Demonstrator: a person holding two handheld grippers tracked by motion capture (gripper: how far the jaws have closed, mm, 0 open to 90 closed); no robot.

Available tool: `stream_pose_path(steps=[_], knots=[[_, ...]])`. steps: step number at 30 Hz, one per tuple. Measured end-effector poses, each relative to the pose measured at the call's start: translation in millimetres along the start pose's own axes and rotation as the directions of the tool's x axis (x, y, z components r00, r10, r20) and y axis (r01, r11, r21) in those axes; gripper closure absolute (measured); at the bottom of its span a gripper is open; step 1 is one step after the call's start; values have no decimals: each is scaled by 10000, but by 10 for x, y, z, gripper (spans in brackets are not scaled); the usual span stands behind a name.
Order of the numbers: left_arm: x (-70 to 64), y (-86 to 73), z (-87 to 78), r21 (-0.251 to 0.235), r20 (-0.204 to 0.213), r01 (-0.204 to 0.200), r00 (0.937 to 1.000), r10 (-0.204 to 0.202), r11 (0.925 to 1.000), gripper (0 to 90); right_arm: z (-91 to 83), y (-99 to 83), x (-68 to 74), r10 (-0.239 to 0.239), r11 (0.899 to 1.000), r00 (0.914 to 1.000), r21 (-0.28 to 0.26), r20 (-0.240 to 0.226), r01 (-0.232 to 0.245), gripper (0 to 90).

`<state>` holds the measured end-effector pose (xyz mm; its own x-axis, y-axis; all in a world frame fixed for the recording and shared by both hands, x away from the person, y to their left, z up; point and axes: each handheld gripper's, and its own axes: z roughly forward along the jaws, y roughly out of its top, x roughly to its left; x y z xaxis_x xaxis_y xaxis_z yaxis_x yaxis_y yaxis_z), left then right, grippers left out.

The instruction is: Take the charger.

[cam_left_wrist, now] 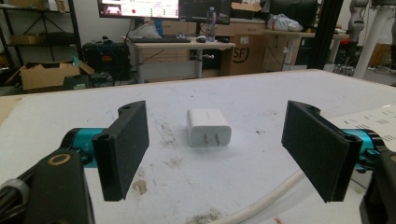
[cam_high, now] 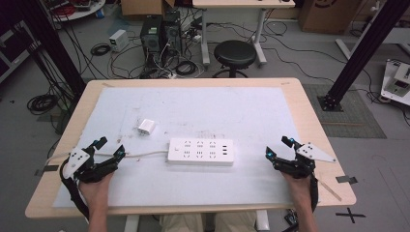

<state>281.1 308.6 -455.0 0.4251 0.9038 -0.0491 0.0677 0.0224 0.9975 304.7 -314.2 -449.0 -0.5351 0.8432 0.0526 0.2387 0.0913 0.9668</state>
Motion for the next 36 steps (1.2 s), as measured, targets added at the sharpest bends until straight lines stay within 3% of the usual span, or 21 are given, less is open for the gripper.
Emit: stream_pose_path(steps=[25,32,36], knots=[[-20,12,29,320,-310,-135,9994,145,9994,231,16,3,18,-194,9997,9998,157,-2,194,209],[-17,14,35,301,-260,-44,9996,52,9995,231,17,2,22,-185,9997,9998,144,43,184,209],[6,33,67,714,-77,292,9996,-287,9970,230,17,2,22,-197,9997,9998,152,70,196,210]])
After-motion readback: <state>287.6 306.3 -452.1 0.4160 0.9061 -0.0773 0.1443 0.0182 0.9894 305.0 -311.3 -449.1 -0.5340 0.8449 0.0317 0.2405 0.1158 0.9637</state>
